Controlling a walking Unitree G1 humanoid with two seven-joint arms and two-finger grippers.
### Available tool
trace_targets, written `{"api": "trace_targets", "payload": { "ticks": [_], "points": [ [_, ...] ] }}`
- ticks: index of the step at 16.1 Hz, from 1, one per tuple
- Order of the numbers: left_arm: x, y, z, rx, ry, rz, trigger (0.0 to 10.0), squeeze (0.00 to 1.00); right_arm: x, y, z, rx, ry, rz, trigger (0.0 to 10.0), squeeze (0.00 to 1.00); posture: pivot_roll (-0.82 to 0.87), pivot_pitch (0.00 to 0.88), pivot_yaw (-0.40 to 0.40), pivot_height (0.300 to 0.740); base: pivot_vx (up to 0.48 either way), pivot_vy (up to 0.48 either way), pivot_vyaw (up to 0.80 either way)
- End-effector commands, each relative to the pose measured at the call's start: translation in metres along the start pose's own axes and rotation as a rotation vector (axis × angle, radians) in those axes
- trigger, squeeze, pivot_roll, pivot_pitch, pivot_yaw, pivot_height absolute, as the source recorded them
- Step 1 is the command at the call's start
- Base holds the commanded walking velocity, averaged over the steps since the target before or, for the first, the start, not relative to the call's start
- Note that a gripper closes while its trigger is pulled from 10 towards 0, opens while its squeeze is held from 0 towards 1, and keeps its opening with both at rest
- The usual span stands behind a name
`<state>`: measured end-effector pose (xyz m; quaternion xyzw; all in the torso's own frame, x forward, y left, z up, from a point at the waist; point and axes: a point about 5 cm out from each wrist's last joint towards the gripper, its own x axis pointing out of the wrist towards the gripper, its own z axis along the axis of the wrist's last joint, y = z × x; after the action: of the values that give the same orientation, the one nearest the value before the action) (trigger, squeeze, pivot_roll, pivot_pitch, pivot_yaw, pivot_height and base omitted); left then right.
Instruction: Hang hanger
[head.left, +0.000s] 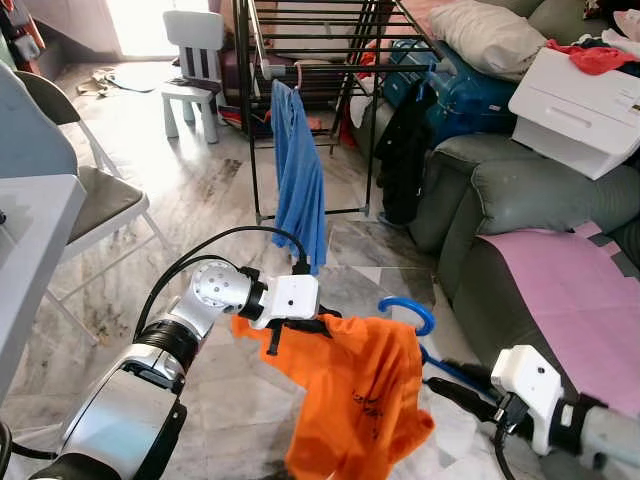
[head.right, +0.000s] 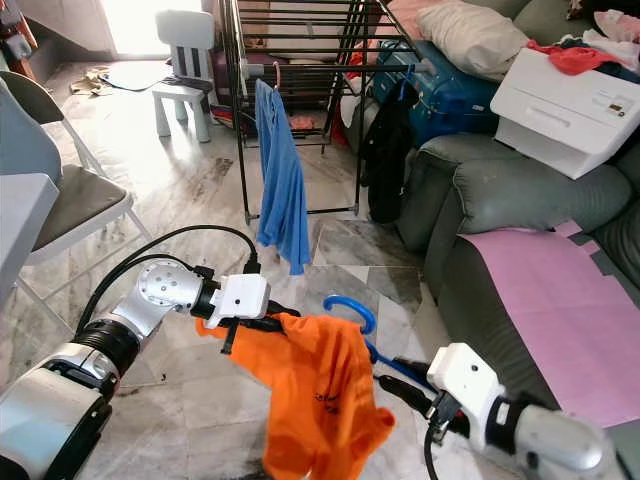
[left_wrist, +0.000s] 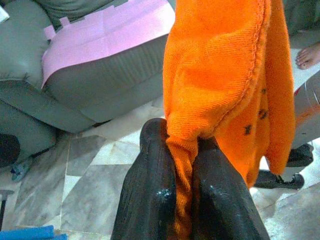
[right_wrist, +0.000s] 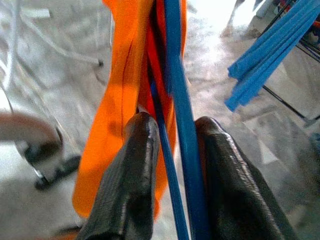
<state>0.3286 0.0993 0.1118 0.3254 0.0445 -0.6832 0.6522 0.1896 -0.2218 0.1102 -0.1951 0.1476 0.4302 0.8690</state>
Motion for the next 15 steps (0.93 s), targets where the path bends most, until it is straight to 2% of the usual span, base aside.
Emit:
{"api": "trace_targets", "payload": {
  "ticks": [1, 4, 8, 11, 12, 13, 15],
  "points": [
    [-0.013, 0.011, -0.001, -0.032, -0.012, 0.107, 0.0, 0.0, -0.007, -0.005, -0.003, -0.055, 0.064, 0.003, 10.0, 1.0, -0.02, 0.0, -0.057, 0.74, 0.0, 0.0, 0.0],
    [-0.018, 0.008, -0.008, -0.056, 0.006, 0.141, 0.0, 0.0, -0.022, -0.027, 0.0, -0.127, 0.108, -0.089, 10.0, 1.0, -0.02, 0.0, -0.059, 0.74, 0.0, 0.0, 0.0],
    [-0.023, 0.01, -0.012, -0.08, 0.018, 0.194, 0.0, 0.0, -0.037, -0.035, 0.004, -0.153, 0.108, -0.166, 10.0, 1.0, -0.03, 0.0, -0.057, 0.74, 0.0, 0.0, 0.0],
    [-0.024, 0.01, -0.013, -0.083, 0.028, 0.214, 0.0, 0.0, -0.041, -0.042, 0.007, -0.165, 0.09, -0.223, 10.0, 1.0, -0.03, 0.0, -0.052, 0.74, 0.0, 0.0, 0.0],
    [-0.025, 0.01, -0.015, -0.092, 0.037, 0.229, 0.0, 0.0, -0.049, -0.058, 0.013, -0.176, 0.04, -0.362, 10.0, 1.0, -0.04, 0.0, -0.049, 0.74, 0.0, 0.0, 0.0],
    [-0.027, 0.014, -0.013, -0.074, 0.032, 0.268, 0.0, 0.0, -0.047, -0.063, 0.016, -0.127, -0.009, -0.453, 10.0, 1.0, -0.04, 0.0, -0.049, 0.74, 0.0, 0.0, 0.0],
    [-0.03, 0.028, 0.001, -0.01, -0.025, 0.385, 0.0, 0.0, -0.041, -0.06, 0.013, -0.05, -0.049, -0.501, 10.0, 1.0, -0.04, 0.0, -0.05, 0.74, 0.0, 0.0, 0.0]
  ]
}}
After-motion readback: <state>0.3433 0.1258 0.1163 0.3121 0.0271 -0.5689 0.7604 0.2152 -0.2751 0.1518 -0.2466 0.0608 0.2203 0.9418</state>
